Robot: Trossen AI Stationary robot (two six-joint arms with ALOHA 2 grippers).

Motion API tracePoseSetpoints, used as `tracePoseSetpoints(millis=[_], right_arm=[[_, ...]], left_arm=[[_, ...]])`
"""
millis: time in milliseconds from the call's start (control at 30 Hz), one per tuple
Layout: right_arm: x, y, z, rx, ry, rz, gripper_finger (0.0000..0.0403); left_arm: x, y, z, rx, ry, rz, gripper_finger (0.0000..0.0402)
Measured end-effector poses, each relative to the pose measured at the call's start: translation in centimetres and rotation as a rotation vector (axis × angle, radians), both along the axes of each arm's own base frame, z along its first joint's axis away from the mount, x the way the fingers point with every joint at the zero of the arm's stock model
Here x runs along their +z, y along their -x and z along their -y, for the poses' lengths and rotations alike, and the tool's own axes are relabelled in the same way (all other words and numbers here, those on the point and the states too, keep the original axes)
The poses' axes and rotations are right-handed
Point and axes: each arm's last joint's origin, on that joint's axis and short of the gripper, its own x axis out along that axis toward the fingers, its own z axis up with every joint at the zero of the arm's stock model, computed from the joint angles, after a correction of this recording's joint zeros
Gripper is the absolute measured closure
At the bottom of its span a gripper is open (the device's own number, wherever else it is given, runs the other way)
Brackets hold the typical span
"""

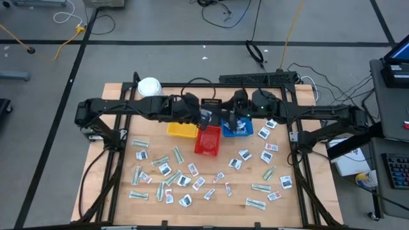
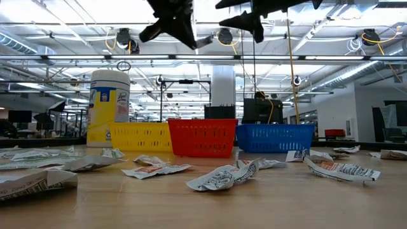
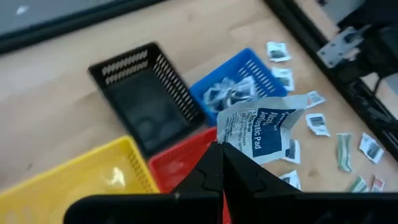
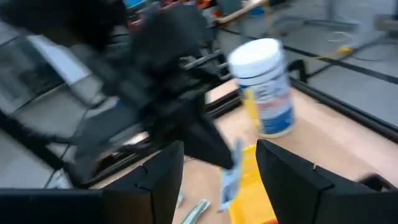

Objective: Pick & Place First Aid Supplies
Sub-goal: Put the alcohol pad into the blue bin

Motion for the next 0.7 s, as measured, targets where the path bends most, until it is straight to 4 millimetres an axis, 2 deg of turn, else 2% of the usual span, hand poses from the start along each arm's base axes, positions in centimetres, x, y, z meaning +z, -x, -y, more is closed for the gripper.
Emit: tracePoseSetpoints(millis=[167, 333, 467, 600, 700], right_arm=[[-0.4, -0.3, 0.1, -0.028, -0.079, -0.008, 0.0206], [-1.6, -1.0, -0.1, 0.036, -0.204, -0.058, 0.0206], [-2.1, -1.5, -0.2, 0.065, -0.218, -0.064, 0.021], [-2.2, -1.5, -0.2, 0.05, -0.216, -0.068, 0.0253], [-2.3, -1.5, -0.2, 0.05, -0.218, -0.086, 0.0321]], left_arm=[[0.4, -0.5, 0.1, -0.072, -0.046, 0.041, 0.0401], [0.7, -0.7, 0.4, -0.087, -0.082, 0.061, 0.0401], [0.7, -0.7, 0.4, -0.113, -0.086, 0.056, 0.0401], [0.7, -0.7, 0.8, -0.123, -0.088, 0.053, 0.0401], [0.7, -0.7, 1.0, -0.13, -0.096, 0.052, 0.0401]])
